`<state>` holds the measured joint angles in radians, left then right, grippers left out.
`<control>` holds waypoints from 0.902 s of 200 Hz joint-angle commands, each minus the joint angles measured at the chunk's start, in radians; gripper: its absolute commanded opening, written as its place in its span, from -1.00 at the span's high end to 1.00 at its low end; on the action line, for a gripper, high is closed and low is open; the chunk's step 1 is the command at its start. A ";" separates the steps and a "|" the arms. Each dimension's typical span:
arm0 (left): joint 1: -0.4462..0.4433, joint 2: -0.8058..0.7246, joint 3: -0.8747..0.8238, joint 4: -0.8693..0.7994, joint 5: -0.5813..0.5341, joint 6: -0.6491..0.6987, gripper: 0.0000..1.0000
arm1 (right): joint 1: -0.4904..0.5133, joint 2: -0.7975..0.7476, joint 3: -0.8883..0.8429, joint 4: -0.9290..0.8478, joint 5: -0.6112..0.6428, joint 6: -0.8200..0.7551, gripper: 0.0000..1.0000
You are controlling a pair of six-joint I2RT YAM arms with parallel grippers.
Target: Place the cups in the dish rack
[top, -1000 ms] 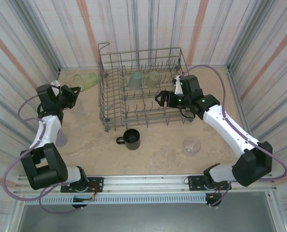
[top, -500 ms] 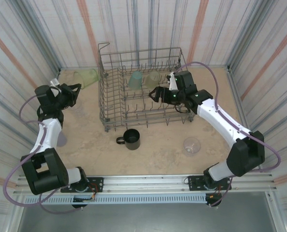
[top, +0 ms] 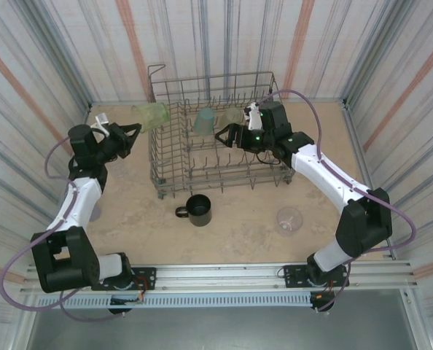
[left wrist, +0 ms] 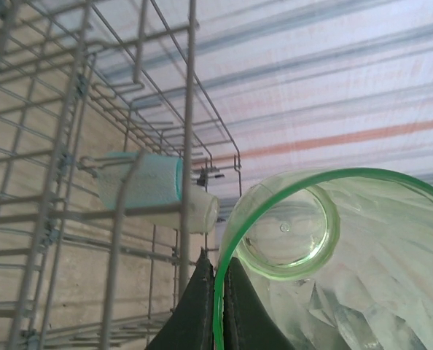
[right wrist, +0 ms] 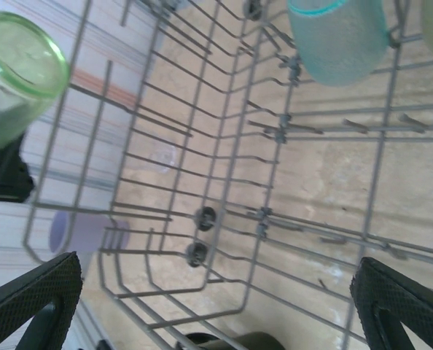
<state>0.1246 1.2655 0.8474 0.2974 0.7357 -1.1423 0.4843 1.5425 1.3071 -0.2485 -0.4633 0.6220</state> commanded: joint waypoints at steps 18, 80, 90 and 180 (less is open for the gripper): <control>-0.103 -0.004 0.061 0.050 -0.030 -0.004 1.00 | -0.014 0.021 -0.031 0.208 -0.126 0.112 -0.98; -0.203 0.038 0.103 0.083 -0.052 -0.010 1.00 | -0.041 0.016 -0.120 0.542 -0.223 0.304 -0.98; -0.219 0.044 0.108 0.095 -0.054 -0.013 1.00 | -0.042 0.026 -0.126 0.602 -0.244 0.336 -0.98; -0.343 0.128 0.160 0.170 -0.082 -0.027 1.00 | -0.042 0.108 -0.122 0.871 -0.275 0.527 -0.98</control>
<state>-0.1967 1.3750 0.9642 0.3882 0.6636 -1.1503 0.4435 1.6325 1.1873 0.4942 -0.7128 1.0657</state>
